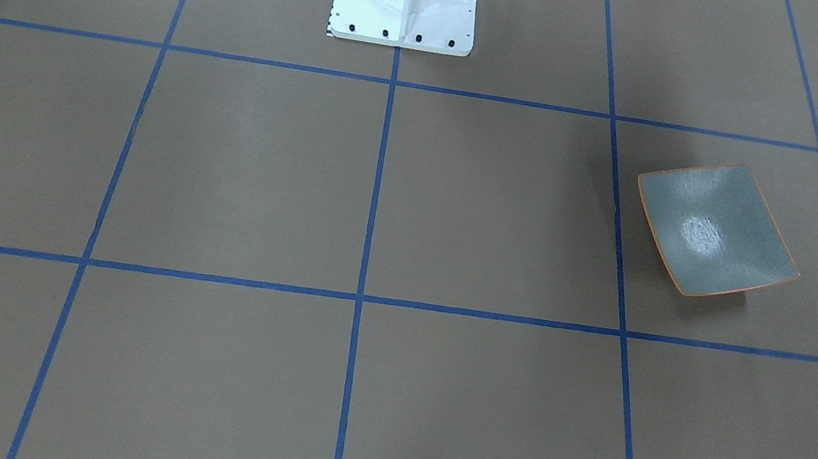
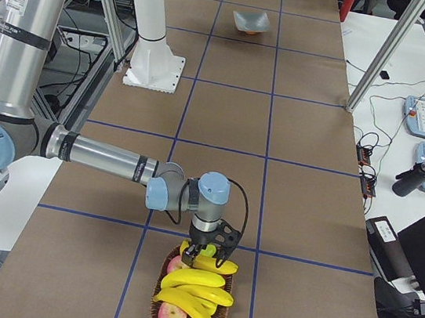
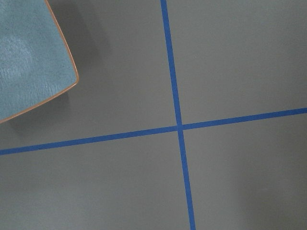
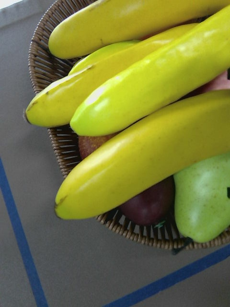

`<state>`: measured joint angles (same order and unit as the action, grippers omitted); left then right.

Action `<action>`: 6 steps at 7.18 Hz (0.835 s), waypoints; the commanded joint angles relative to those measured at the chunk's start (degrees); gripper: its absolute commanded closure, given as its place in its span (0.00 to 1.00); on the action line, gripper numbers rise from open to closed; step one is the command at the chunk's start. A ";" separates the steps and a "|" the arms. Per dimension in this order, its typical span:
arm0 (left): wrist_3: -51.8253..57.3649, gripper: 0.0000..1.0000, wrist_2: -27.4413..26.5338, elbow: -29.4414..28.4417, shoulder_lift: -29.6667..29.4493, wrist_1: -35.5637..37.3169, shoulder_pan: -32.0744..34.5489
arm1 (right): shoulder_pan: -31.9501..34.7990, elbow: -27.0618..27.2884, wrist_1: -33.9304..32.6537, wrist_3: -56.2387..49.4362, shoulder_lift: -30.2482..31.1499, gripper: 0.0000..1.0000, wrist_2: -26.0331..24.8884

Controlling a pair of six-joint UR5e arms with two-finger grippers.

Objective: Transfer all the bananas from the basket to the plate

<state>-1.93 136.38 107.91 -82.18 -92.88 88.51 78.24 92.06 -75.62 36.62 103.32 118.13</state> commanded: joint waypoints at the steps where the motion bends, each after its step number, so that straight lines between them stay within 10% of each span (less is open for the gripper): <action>1: 0.00 0.00 0.03 0.28 0.00 0.07 0.00 | -0.01 -0.12 0.03 -0.15 0.04 0.41 -0.01; 4: -1.22 0.00 0.03 0.63 0.00 -0.02 0.00 | 0.07 0.75 0.12 -0.32 0.04 0.99 0.08; 6: -1.41 0.00 0.12 0.90 0.00 0.07 0.00 | 0.34 3.20 -0.05 -1.19 0.56 1.00 -0.10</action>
<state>-3.10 136.43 108.68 -82.18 -92.84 88.51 78.37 93.50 -75.57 36.08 103.49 118.14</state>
